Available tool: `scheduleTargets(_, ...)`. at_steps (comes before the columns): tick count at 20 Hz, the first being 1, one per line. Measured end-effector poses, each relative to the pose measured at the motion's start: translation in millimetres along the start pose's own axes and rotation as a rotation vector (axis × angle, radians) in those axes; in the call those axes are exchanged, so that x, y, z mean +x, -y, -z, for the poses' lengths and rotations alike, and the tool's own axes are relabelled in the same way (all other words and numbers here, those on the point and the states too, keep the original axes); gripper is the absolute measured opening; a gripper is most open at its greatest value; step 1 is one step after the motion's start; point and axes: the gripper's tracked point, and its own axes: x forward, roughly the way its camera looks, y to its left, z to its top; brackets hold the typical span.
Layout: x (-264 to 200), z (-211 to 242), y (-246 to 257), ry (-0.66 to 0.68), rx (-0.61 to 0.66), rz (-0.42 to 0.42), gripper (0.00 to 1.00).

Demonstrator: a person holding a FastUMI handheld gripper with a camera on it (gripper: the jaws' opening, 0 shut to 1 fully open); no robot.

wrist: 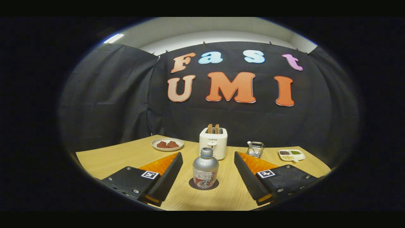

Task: Take the bottle from table, then pour the juice into the cup, finally place the bottle on the coaster

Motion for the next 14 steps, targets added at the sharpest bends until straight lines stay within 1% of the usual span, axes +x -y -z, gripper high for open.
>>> scheduleTargets(2,-16.8,-14.5,8.3,0.030,-0.005,0.028,0.97)
scheduleTargets(7,-55.7,-39.2,18.4,0.097,-0.060,0.051,0.97)
scheduleTargets(10,-72.6,-40.3,26.1,0.106,-0.054,0.062,0.97)
scheduleTargets(14,-89.9,-30.4,43.2,0.115,-0.027,0.093,0.97)
